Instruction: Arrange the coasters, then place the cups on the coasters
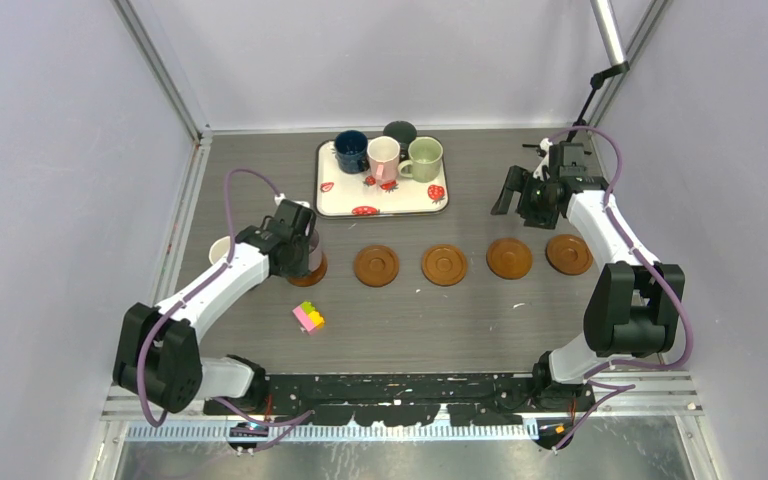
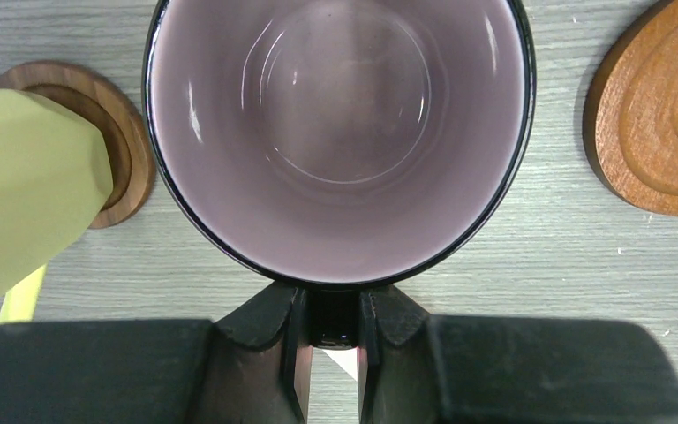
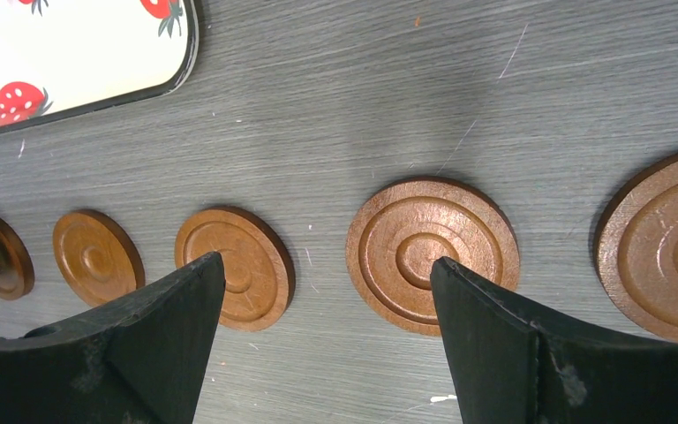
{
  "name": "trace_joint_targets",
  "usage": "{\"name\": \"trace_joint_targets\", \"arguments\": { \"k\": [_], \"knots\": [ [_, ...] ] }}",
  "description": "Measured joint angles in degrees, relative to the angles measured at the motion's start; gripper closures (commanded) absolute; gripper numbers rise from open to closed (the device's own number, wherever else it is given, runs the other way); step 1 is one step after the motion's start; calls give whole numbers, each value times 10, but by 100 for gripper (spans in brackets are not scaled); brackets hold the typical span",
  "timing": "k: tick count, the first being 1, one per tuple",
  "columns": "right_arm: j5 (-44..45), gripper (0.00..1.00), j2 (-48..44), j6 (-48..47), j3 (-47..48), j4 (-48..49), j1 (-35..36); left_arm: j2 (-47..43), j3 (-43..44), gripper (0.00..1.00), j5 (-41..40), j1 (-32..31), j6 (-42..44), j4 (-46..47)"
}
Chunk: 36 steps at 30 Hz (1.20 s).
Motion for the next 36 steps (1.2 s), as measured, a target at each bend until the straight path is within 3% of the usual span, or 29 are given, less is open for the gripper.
{"name": "trace_joint_targets", "arguments": {
  "k": [10, 16, 26, 29, 32, 36],
  "knots": [
    [-4, 9, 0, -7, -1, 0, 0, 19, -13, 99, 10, 11, 10, 22],
    [-4, 9, 0, -7, -1, 0, 0, 19, -15, 70, 11, 12, 10, 26],
    [-4, 9, 0, -7, -1, 0, 0, 18, -15, 51, 23, 12, 12, 11],
    [-4, 8, 0, -7, -1, 0, 0, 13, -15, 38, 31, 12, 13, -3],
    [-4, 7, 0, -8, -1, 0, 0, -4, -13, 18, 39, 12, 16, -24],
    [-7, 6, 0, -9, -1, 0, 0, -28, 5, 3, 48, 12, 22, -62]
  ]
}}
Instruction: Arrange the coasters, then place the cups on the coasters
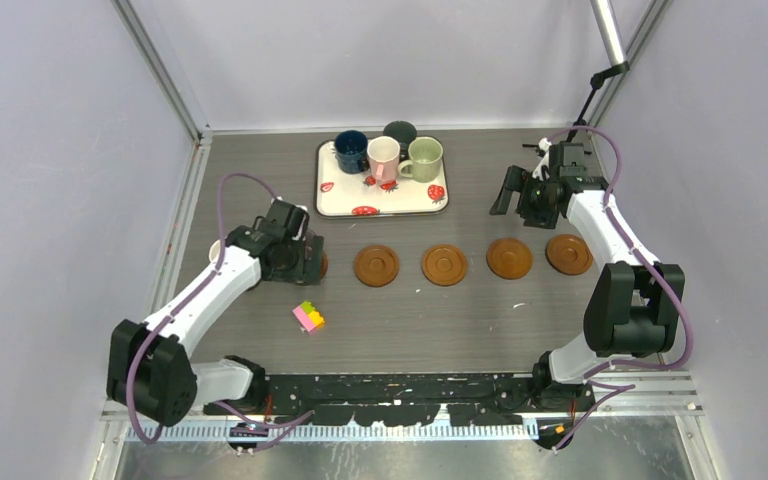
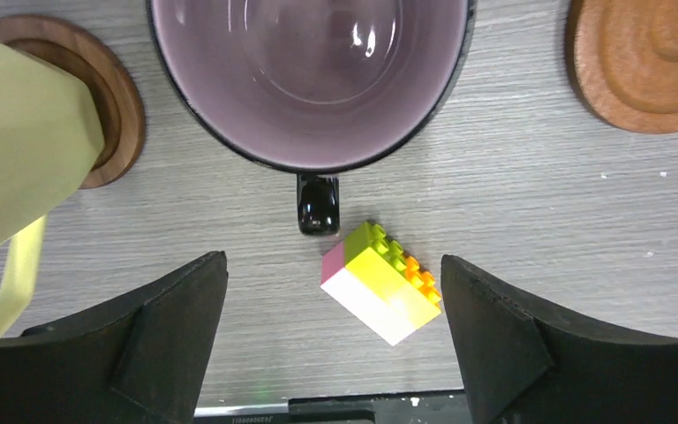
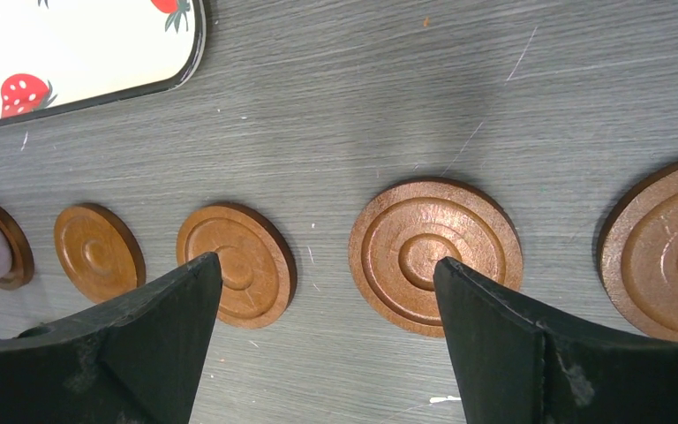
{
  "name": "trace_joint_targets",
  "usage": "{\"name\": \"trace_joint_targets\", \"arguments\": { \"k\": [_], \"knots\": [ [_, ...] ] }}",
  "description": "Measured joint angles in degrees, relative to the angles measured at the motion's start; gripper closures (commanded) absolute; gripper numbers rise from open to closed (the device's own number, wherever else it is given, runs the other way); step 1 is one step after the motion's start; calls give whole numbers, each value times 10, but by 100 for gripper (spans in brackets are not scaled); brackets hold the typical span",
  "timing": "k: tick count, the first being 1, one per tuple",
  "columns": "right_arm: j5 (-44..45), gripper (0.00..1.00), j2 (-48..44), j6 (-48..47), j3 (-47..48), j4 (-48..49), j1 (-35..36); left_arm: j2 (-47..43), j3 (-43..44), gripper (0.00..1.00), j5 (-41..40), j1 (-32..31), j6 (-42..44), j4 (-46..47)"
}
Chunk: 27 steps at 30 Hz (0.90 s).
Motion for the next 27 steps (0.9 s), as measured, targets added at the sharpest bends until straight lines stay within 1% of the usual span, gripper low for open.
{"name": "trace_joint_targets", "arguments": {
  "k": [1, 2, 3, 5, 8, 11, 14, 17, 21, 24, 27],
  "knots": [
    [-2, 5, 0, 0, 0, 0, 0, -6, 8, 1, 2, 0, 2, -10],
    [-3, 5, 0, -2, 1, 0, 0, -13, 19, 0, 3, 0, 4, -22],
    [-9, 4, 0, -5, 7, -3, 0, -33, 50, 0, 7, 0, 16, -44],
    [-10, 4, 2, -8, 12, -8, 2, -37, 64, 0, 11, 1, 26, -59],
    [-8, 4, 13, -17, 43, -20, 11, -36, 129, 0, 31, 10, 61, -100],
    [-1, 4, 30, -26, 87, -28, 28, -36, 203, 0, 71, 40, 93, -118],
    [8, 4, 44, -29, 116, -30, 56, -34, 248, 0, 122, 88, 124, -128],
    [23, 4, 58, -30, 140, -35, 83, -20, 268, 0, 155, 125, 145, -143],
    [53, 5, 81, -32, 175, -40, 115, 27, 284, 0, 199, 163, 168, -159],
    [76, 5, 109, -36, 216, -43, 133, 52, 285, 0, 228, 181, 173, -163],
    [99, 5, 141, -39, 255, -43, 151, 57, 285, 0, 240, 192, 173, -162]
  ]
}}
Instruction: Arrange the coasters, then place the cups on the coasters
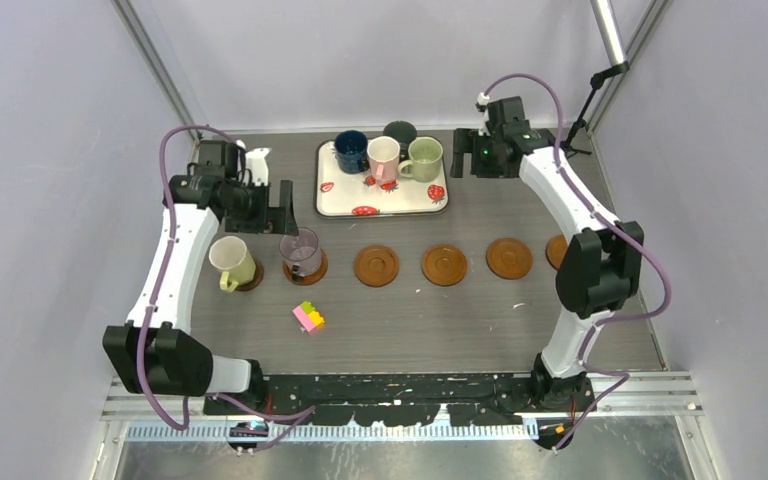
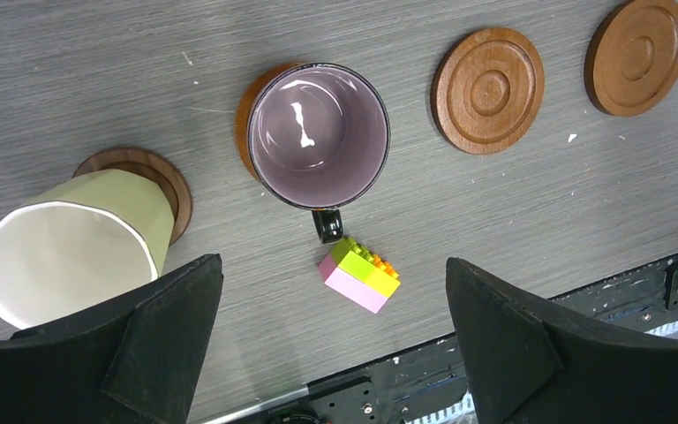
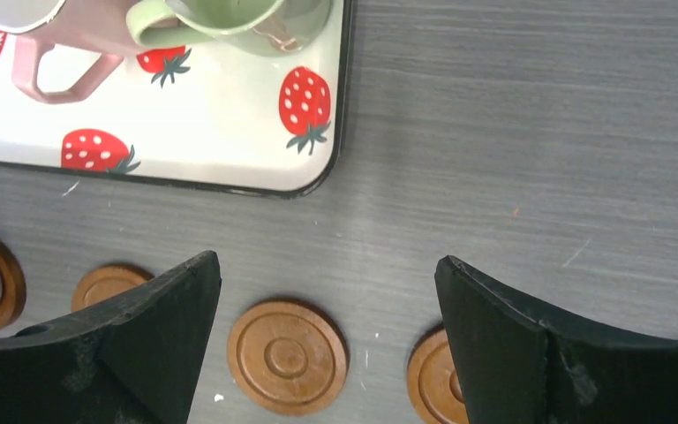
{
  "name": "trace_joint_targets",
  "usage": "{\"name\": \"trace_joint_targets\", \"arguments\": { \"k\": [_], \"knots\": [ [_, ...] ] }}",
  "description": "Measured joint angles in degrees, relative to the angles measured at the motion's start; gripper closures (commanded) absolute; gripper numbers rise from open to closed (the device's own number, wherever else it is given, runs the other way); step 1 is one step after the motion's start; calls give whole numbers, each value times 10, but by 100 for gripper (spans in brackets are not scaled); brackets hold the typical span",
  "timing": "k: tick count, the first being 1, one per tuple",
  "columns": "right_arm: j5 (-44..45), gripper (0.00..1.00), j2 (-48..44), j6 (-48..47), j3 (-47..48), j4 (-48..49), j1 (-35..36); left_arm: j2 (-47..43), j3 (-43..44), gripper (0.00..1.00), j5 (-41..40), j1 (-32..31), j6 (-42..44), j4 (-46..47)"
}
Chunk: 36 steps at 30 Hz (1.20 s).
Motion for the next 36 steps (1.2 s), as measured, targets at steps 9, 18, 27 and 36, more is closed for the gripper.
{"name": "trace_joint_targets", "arguments": {
  "k": [9, 18, 27, 36],
  "knots": [
    [129, 5, 142, 54, 123, 4, 84, -8, -6, 0, 7, 6, -10, 23],
    [187, 5, 271, 178, 277, 1, 99, -8, -10, 0, 7, 22, -24, 35],
    [224, 5, 304, 243, 318, 4, 107, -8, -17, 0, 12, 25, -35, 45],
    [243, 4, 337, 269, 331, 5, 123, -8, -20, 0, 26, 43, -38, 47]
  ]
}}
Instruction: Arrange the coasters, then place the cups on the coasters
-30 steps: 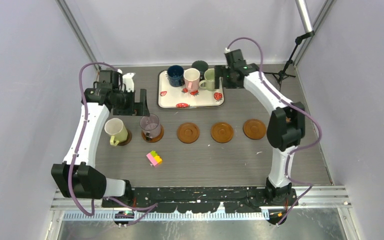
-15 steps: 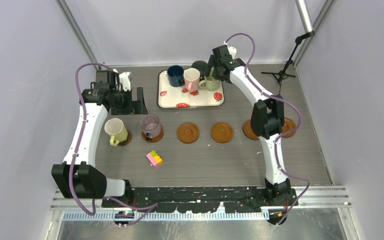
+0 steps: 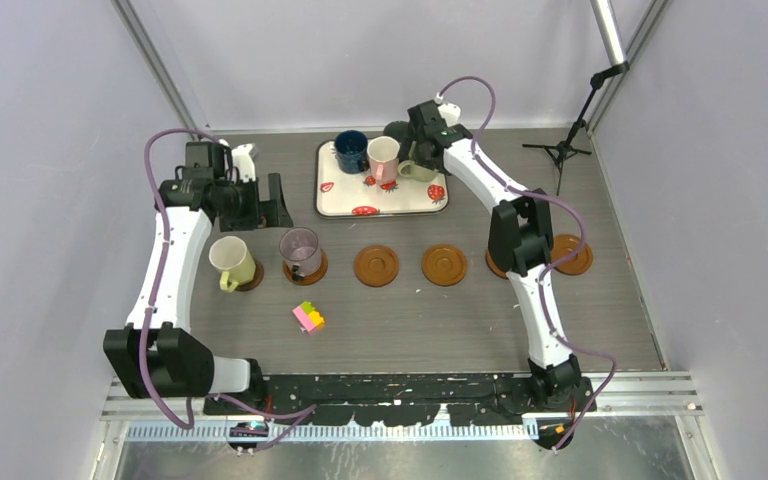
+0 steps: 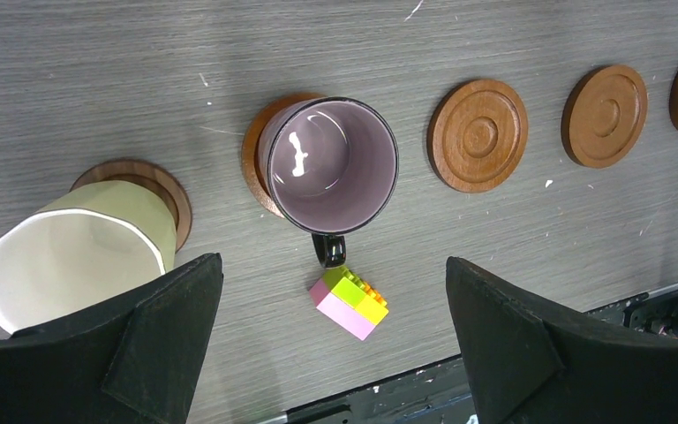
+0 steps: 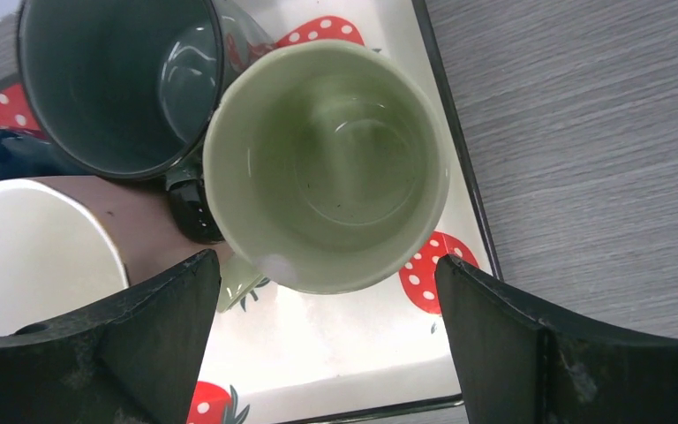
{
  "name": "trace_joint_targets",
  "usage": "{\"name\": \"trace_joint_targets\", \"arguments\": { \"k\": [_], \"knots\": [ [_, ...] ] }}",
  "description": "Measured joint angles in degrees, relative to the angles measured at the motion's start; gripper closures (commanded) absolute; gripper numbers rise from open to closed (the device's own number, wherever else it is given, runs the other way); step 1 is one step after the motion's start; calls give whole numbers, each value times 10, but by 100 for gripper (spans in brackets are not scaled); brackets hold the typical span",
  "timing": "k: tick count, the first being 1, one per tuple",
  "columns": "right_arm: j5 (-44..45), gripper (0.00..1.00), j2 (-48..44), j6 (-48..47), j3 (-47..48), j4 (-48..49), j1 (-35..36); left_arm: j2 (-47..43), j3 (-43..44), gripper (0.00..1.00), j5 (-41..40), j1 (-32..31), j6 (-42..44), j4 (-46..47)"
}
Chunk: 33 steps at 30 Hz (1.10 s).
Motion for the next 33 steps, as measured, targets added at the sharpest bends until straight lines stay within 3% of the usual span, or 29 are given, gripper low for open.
{"name": "trace_joint_targets", "arguments": {
  "k": [7, 21, 33],
  "knots": [
    [3, 4, 20, 10, 11, 2, 3, -12, -2, 0, 5, 2, 0, 0],
    [-2, 15, 9, 1, -20, 28, 2, -14, -3, 0, 17, 8, -1, 0],
    [-95, 16, -3, -74, -34, 31, -28, -14, -3, 0, 24, 9, -2, 0]
  ]
}}
